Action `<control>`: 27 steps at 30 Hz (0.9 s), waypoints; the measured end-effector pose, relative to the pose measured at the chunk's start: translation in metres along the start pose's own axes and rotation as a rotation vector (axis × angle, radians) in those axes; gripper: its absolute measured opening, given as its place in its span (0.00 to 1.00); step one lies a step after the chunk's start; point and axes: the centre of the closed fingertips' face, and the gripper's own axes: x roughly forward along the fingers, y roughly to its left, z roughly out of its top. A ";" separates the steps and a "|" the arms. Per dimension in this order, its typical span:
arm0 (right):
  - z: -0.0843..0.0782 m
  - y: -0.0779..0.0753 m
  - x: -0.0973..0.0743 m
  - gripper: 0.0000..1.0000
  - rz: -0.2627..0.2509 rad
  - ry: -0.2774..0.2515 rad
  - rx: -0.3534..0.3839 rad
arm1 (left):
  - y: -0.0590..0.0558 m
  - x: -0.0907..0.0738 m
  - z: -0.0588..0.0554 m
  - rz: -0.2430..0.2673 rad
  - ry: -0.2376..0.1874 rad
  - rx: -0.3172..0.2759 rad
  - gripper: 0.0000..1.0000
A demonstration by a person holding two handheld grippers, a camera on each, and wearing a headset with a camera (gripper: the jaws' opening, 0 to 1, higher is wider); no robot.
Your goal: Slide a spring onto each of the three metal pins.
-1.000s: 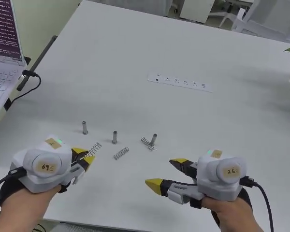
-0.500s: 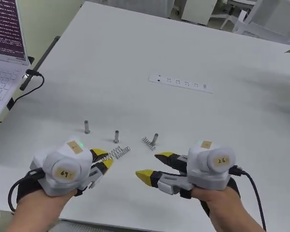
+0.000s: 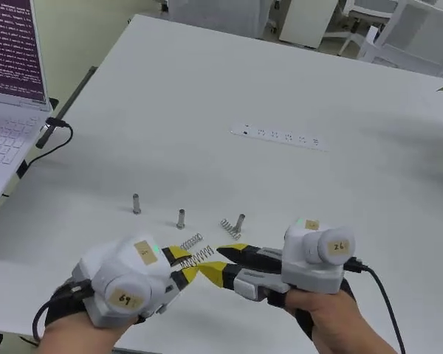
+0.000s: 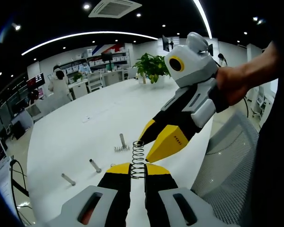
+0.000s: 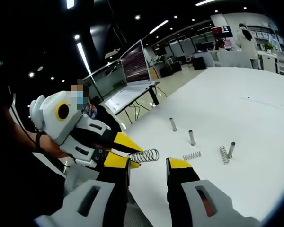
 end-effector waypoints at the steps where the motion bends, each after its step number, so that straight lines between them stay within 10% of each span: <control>1: 0.001 0.000 0.000 0.25 0.001 -0.008 -0.002 | -0.002 0.001 0.001 -0.007 0.002 0.009 0.02; 15: 0.012 0.004 -0.010 0.13 0.025 -0.032 -0.018 | -0.005 0.003 0.003 -0.022 0.016 0.077 0.02; 27: -0.005 0.010 -0.016 0.16 0.024 0.142 -0.244 | -0.016 0.009 -0.003 -0.054 0.036 0.106 0.02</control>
